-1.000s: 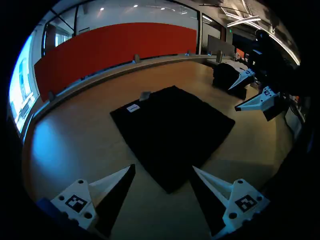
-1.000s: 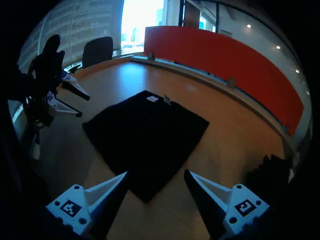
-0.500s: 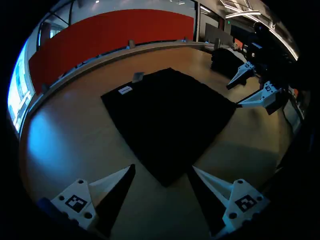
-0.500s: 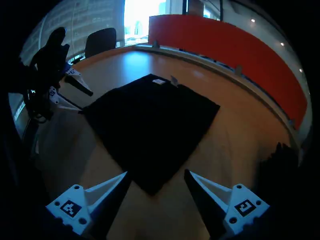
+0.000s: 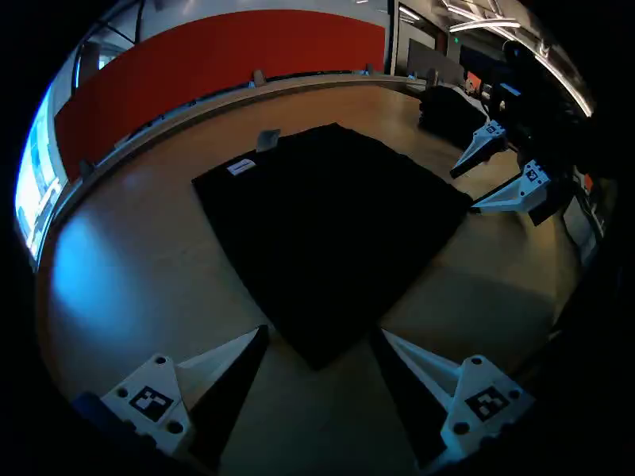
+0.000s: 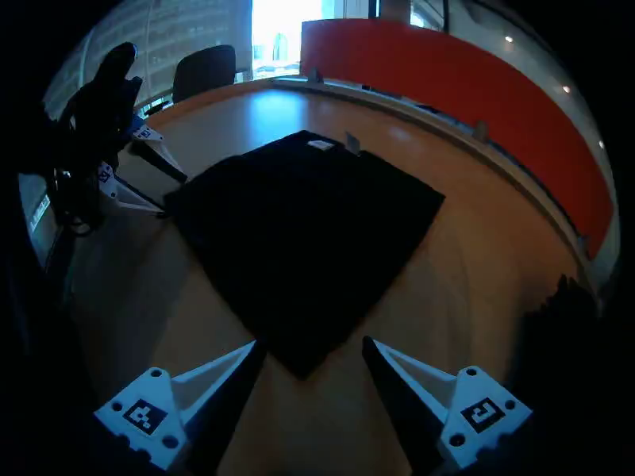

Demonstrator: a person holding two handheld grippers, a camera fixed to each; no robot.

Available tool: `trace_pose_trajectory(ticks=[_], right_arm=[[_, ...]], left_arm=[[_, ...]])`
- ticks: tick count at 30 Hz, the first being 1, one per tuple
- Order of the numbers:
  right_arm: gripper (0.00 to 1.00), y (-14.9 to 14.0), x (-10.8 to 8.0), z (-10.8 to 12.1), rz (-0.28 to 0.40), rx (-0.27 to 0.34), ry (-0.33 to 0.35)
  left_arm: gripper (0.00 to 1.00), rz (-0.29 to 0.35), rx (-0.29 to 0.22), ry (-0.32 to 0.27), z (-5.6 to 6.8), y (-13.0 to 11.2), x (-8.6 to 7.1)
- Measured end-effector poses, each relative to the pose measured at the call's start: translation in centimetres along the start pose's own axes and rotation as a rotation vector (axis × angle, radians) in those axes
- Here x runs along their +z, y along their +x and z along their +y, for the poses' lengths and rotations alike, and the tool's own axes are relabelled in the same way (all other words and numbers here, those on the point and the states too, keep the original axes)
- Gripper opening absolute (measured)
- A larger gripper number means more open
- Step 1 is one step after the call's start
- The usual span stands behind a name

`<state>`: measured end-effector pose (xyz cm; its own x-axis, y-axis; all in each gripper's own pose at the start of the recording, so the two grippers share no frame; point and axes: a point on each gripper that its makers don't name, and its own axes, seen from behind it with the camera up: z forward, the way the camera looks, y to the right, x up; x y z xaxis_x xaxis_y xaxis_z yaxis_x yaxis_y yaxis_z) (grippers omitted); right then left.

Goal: Fold towel

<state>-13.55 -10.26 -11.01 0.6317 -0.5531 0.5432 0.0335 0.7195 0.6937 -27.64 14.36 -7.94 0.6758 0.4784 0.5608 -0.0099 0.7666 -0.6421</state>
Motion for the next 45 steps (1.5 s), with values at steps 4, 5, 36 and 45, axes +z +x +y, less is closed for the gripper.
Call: trace_pose_trajectory(ticks=[4, 5, 36, 45], right_arm=[[0.87, -0.1, 0.3, -0.1, -0.007, -0.004, 0.008], [0.85, -0.1, 0.3, -0.1, -0.008, -0.004, 0.012], [0.26, 0.0, 0.4, -0.8, -0.026, 0.046, 0.018], [0.19, 0.3, 0.4, -1.1, -0.024, 0.037, 0.014]], left_arm=[[0.93, -0.001, -0.005, 0.006, 0.0, 0.0, 0.0], [0.93, -0.002, -0.007, 0.007, 0.0, 0.0, 0.0], [0.36, -0.038, -0.057, 0.049, -0.3, -0.2, -0.3], [0.2, -0.045, -0.079, 0.061, -0.2, -0.2, -0.6]])
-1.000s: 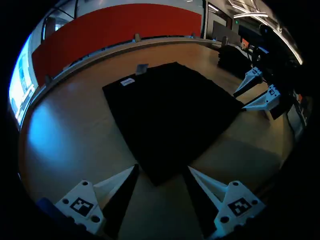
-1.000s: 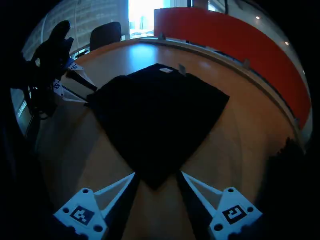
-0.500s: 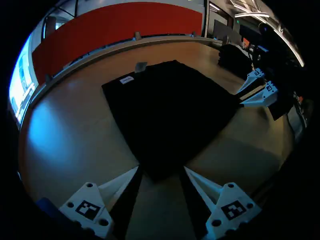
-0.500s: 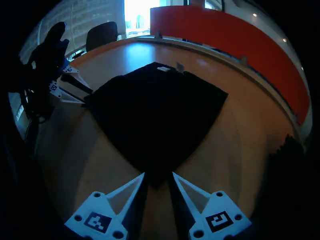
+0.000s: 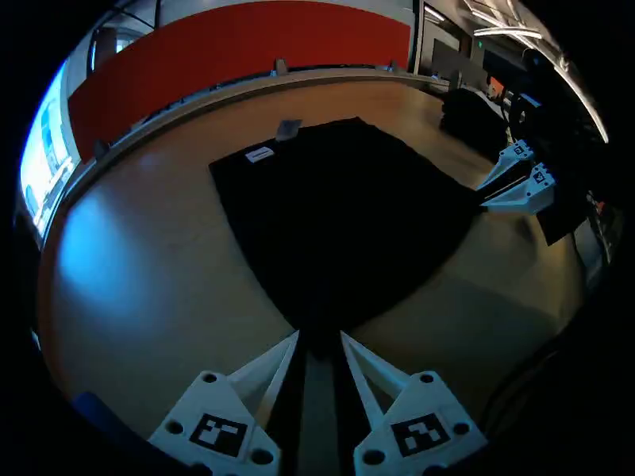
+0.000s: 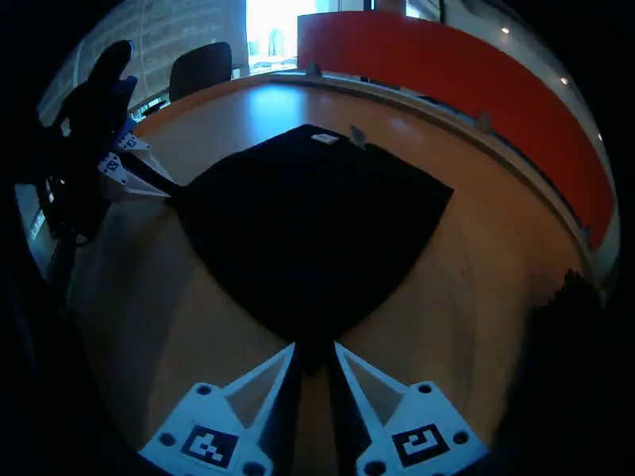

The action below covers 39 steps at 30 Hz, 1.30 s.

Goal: Fold towel

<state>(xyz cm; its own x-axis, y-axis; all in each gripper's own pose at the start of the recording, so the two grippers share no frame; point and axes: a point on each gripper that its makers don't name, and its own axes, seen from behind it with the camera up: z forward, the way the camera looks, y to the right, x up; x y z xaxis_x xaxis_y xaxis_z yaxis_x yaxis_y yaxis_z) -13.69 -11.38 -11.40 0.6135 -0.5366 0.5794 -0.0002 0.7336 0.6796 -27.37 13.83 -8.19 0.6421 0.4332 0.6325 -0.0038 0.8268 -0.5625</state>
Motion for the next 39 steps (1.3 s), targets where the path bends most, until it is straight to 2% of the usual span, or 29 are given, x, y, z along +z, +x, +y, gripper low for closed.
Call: trace_pose_trajectory(ticks=[4, 15, 32, 39], right_arm=[[0.18, 0.4, -0.2, -0.1, 0.008, 0.011, 0.003], [0.18, 1.9, -1.8, 0.2, 0.048, 0.022, -0.006], [0.17, 5.2, -6.2, -0.2, 0.089, 0.003, -0.006], [0.18, 6.1, -8.1, -0.6, 0.095, -0.005, 0.008]], left_arm=[[0.16, -0.002, -0.012, -0.011, 0.2, 0.0, -0.2], [0.16, 0.029, -0.05, -0.006, 0.6, 1.7, -1.7], [0.16, 0.062, -0.077, 0.011, 1.0, 4.9, -6.1], [0.16, 0.064, -0.109, -0.002, 1.5, 5.5, -7.9]])
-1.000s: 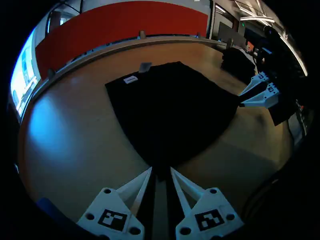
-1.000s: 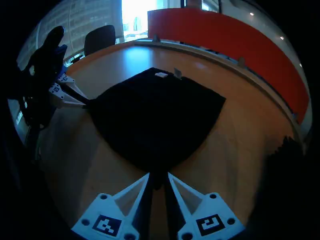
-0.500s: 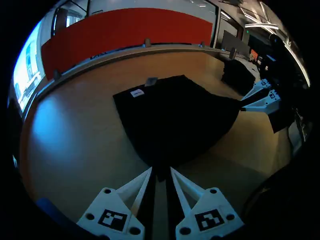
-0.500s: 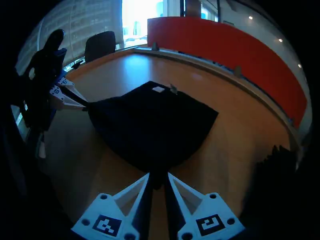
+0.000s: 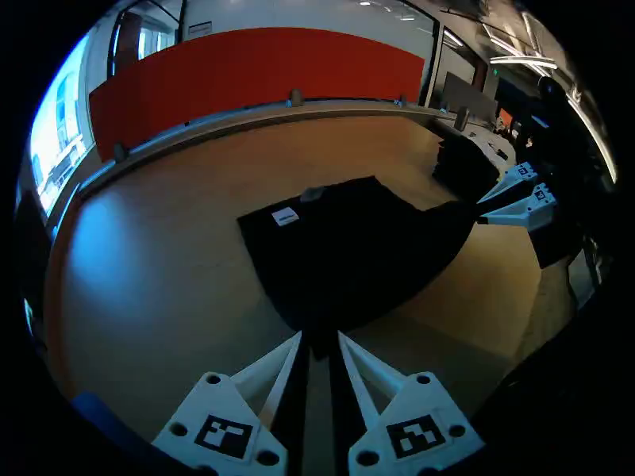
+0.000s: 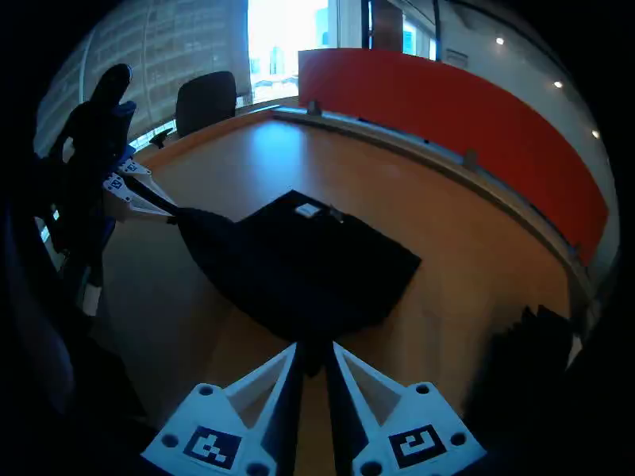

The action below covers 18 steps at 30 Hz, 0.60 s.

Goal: Fold towel

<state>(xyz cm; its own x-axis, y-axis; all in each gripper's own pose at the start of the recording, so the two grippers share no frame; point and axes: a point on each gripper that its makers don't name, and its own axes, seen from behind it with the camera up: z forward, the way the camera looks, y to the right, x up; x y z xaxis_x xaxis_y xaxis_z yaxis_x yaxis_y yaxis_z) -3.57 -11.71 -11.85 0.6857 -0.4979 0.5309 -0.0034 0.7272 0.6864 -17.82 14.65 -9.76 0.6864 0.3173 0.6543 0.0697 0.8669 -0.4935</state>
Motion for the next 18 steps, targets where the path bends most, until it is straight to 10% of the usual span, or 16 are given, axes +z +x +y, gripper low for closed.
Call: trace_pose_trajectory(ticks=[18], right_arm=[[0.17, 1.9, -3.0, -0.7, 0.0, -0.029, 0.022]], left_arm=[[0.16, 0.001, 0.011, -0.03, 1.0, 1.5, -2.6]])
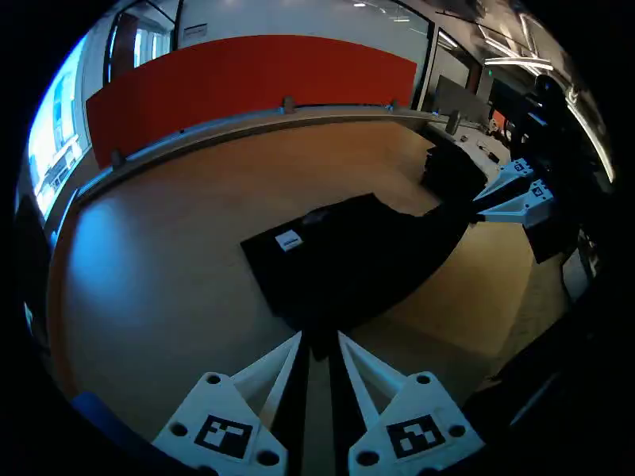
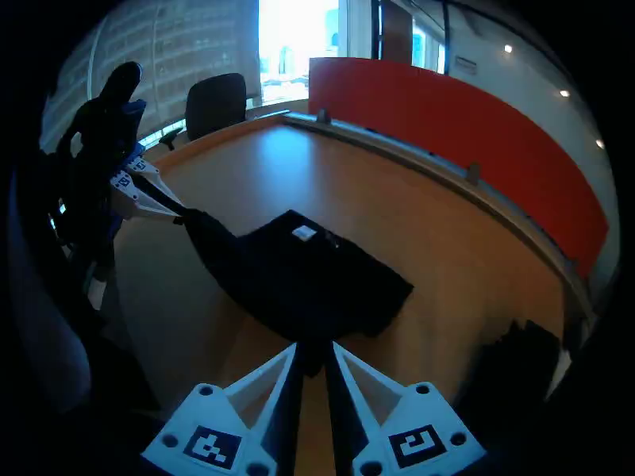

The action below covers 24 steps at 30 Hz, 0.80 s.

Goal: Fold towel

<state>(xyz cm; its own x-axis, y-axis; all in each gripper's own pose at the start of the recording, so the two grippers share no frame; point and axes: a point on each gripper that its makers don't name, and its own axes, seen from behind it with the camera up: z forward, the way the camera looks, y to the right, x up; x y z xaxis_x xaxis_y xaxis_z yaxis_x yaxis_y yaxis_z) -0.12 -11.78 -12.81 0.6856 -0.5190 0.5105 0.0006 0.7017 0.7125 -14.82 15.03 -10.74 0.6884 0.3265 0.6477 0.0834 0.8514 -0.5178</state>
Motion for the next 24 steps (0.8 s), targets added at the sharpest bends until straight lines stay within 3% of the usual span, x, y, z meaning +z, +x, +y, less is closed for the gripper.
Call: trace_pose_trajectory(ticks=[24], right_arm=[[0.18, 0.2, -1.8, -1.4, -0.023, -0.006, 0.01]], left_arm=[[0.16, -0.004, -0.012, -0.026, 0.9, 0.3, -2.2]])
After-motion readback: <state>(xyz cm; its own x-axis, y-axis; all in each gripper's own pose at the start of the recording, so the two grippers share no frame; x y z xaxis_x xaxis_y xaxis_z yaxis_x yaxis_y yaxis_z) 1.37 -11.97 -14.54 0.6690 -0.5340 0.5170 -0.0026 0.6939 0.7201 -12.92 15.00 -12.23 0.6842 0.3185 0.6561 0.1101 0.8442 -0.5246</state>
